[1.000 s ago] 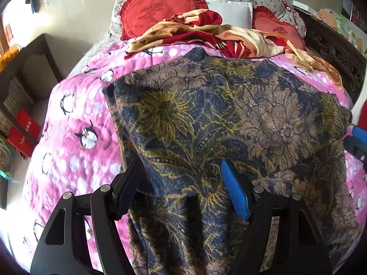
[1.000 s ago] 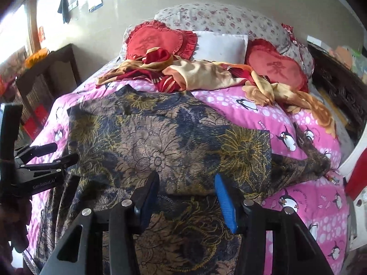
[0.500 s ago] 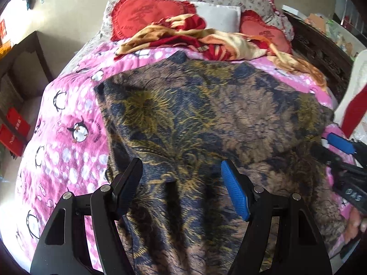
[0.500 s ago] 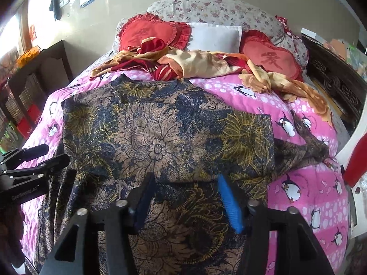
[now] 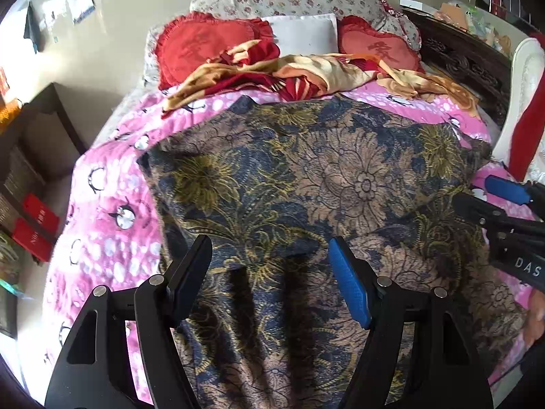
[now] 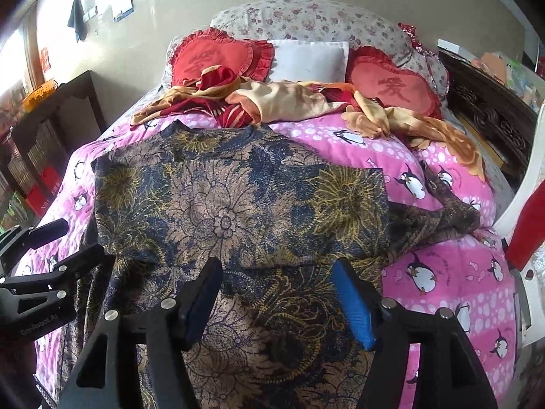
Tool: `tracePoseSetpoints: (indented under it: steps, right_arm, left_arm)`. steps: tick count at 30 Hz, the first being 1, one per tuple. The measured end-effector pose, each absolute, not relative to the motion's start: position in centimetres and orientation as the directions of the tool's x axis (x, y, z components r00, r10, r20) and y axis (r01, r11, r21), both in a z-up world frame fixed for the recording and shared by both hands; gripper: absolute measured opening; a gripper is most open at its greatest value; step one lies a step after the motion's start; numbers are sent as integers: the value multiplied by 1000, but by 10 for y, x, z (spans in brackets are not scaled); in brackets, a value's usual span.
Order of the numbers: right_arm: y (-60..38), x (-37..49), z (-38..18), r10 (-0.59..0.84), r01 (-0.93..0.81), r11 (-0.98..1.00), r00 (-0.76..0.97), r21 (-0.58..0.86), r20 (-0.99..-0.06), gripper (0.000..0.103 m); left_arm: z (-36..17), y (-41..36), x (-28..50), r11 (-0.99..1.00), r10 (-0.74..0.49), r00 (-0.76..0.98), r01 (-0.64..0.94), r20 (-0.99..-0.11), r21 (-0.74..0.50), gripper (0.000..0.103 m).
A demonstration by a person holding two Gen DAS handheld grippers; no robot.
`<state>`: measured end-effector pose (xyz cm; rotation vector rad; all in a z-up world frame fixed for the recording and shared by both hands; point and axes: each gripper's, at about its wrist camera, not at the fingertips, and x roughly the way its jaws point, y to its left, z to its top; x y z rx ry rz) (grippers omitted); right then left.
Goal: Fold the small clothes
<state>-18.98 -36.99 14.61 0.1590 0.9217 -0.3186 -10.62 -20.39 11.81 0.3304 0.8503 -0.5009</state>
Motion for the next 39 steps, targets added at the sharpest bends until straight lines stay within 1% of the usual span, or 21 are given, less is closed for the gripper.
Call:
tracePoseSetpoints:
  steps: [7, 11, 14, 15, 18, 25, 28, 32, 35, 39]
  right_arm:
    - [-373, -190, 141, -207, 348, 937, 540, -8, -816, 66]
    - [-374, -189, 137, -203, 349, 937, 533, -5, -821, 66]
    - [-374, -186, 135, -203, 348, 937, 528, -8, -824, 66]
    - [-375, -185, 135, -204, 350, 937, 527, -8, -825, 66]
    - [-376, -186, 137, -199, 350, 937, 536, 1, -820, 66]
    - [-381, -192, 136, -192, 358, 934, 542, 17, -818, 66]
    - [-384, -194, 135, -193, 354, 935, 543, 14, -817, 66]
    - [-398, -199, 135, -200, 371, 928, 551, 23, -810, 66]
    - [-423, -207, 135, -226, 405, 914, 549, 20, -805, 66]
    - [-485, -225, 131, -285, 504, 863, 515, 16, -809, 66]
  left_arm:
    - [109, -206, -103, 842, -227, 585, 519, -778, 144, 71]
    - [104, -206, -100, 843, -223, 577, 519, -785, 142, 71]
    - [101, -208, -98, 846, -201, 586, 509, -785, 163, 71]
    - [101, -208, -98, 844, -210, 583, 513, -785, 155, 71]
    - [103, -205, -98, 833, -306, 536, 551, -786, 52, 71]
    - [106, -211, -101, 803, -403, 492, 594, -771, -41, 71]
    - [107, -216, -104, 787, -433, 482, 614, -762, -58, 71]
    - [104, -223, -96, 786, -421, 466, 615, -778, -57, 71]
    - [99, -220, -80, 810, -401, 466, 583, -789, -67, 71]
    - [87, -215, -55, 844, -359, 464, 532, -810, -69, 71]
